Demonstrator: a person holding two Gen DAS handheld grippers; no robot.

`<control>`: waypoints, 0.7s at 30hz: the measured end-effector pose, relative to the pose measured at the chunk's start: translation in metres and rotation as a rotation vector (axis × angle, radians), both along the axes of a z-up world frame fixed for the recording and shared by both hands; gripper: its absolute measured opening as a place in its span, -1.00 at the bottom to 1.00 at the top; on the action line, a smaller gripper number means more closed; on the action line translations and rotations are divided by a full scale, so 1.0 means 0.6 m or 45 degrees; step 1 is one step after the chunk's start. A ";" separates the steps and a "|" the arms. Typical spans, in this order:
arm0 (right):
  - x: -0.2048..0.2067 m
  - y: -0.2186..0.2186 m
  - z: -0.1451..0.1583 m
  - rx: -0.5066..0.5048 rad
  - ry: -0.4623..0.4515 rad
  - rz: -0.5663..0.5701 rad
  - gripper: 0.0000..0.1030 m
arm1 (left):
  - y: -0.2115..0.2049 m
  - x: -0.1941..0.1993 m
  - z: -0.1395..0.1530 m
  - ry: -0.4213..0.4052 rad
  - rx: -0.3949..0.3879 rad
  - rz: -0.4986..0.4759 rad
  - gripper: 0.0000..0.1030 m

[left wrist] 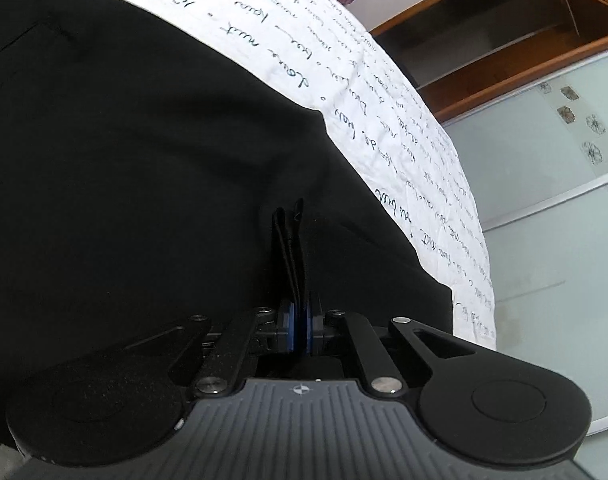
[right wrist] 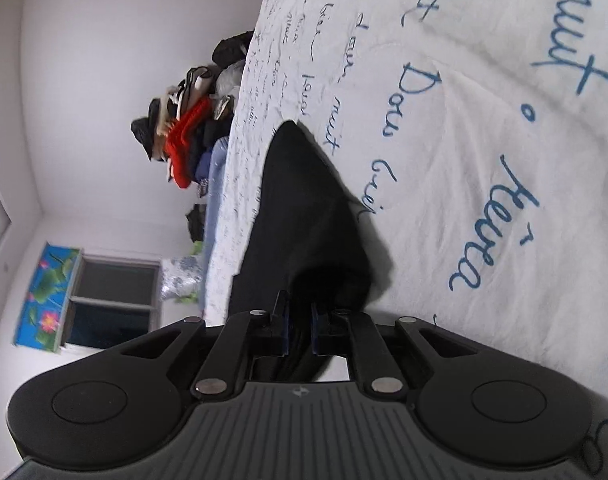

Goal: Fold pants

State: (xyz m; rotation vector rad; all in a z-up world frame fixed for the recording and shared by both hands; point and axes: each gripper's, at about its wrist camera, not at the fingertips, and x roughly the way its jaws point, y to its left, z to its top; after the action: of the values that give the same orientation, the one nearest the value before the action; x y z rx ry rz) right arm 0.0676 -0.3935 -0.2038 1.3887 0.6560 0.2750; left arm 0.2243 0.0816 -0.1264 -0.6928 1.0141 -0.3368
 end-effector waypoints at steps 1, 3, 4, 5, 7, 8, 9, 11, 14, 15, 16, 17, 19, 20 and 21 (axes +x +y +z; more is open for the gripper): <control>-0.005 -0.009 0.003 -0.002 -0.007 -0.038 -0.59 | -0.001 -0.004 -0.003 -0.009 0.003 -0.001 -0.78; -0.010 -0.032 0.001 0.009 0.001 -0.092 -0.49 | 0.006 -0.010 -0.012 -0.013 -0.032 0.000 -0.72; -0.010 -0.038 -0.009 0.064 0.034 -0.104 -0.50 | 0.011 -0.012 -0.017 -0.017 -0.055 0.000 -0.72; -0.013 -0.040 -0.021 0.135 0.051 -0.125 -0.52 | 0.014 -0.011 -0.021 -0.017 -0.087 0.001 -0.72; -0.017 -0.037 -0.022 0.136 0.058 -0.136 -0.53 | 0.026 -0.009 -0.033 -0.010 -0.161 0.004 -0.71; -0.017 -0.035 -0.015 0.107 0.069 -0.124 -0.53 | 0.031 -0.007 -0.038 -0.007 -0.193 0.010 -0.71; -0.019 -0.032 -0.011 0.093 0.079 -0.114 -0.51 | 0.034 -0.007 -0.042 -0.011 -0.215 0.013 -0.71; -0.030 -0.036 -0.003 0.103 0.091 -0.100 -0.50 | 0.035 -0.011 -0.047 -0.058 -0.222 0.003 -0.71; -0.052 -0.055 0.024 0.018 0.081 -0.069 -0.46 | 0.027 -0.030 -0.051 -0.206 -0.185 -0.029 -0.71; -0.059 -0.064 0.037 -0.044 0.066 -0.088 -0.41 | 0.022 -0.038 -0.051 -0.265 -0.153 -0.043 -0.71; -0.059 -0.075 0.050 -0.112 0.050 -0.104 -0.27 | 0.018 -0.045 -0.050 -0.310 -0.121 -0.049 -0.71; -0.051 -0.087 0.065 -0.182 0.027 -0.118 0.00 | 0.014 -0.048 -0.048 -0.331 -0.101 -0.049 -0.71; -0.012 -0.098 0.086 -0.278 0.000 -0.095 0.47 | 0.015 -0.049 -0.047 -0.334 -0.102 -0.046 -0.71; 0.013 -0.096 0.094 -0.317 -0.008 -0.056 0.52 | 0.013 -0.048 -0.048 -0.333 -0.112 -0.045 -0.71; 0.043 -0.089 0.102 -0.362 -0.029 -0.004 0.52 | 0.014 -0.049 -0.049 -0.333 -0.119 -0.045 -0.71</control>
State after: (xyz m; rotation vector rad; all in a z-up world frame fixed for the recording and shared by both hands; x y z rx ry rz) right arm 0.0936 -0.4467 -0.1427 1.1132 0.6472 0.1861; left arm 0.1951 0.0898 -0.1557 -0.6955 0.7657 -0.4947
